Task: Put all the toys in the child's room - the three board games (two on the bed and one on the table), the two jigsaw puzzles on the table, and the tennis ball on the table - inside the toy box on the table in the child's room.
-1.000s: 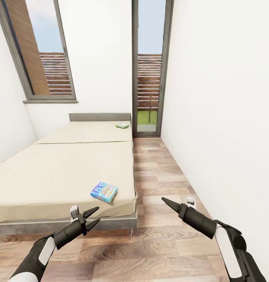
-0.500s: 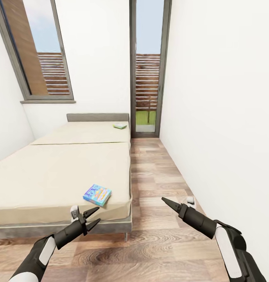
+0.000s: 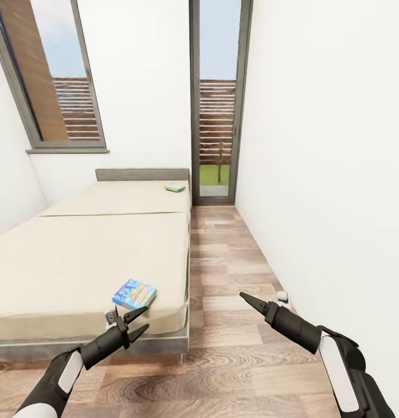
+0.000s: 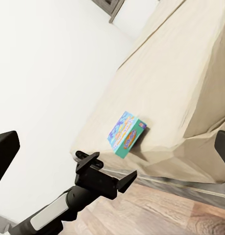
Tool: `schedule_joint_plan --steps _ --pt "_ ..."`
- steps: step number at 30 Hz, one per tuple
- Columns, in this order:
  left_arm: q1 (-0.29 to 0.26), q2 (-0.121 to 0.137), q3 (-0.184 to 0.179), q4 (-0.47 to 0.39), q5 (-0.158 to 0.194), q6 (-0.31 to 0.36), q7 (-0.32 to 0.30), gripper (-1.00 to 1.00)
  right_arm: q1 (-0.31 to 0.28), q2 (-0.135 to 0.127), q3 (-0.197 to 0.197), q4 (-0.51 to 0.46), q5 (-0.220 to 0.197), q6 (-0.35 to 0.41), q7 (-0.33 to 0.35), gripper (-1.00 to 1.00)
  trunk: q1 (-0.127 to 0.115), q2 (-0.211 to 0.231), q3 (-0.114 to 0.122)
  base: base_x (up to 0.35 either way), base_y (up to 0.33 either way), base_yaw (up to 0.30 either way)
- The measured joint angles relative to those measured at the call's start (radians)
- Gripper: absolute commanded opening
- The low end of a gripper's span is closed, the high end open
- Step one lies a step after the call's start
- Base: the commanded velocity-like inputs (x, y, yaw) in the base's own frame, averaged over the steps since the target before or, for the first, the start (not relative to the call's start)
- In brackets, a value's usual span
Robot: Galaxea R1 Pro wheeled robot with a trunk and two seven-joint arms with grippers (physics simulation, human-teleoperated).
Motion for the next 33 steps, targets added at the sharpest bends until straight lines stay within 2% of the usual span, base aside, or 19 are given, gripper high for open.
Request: schedule_joint_plan --steps 33 --pt "0.000 0.001 0.002 0.000 0.001 0.005 -0.003 1.00 0.000 0.001 0.001 0.003 0.001 -0.003 -0.002 1.00 0.000 0.000 0.000 0.003 -0.002 0.000"
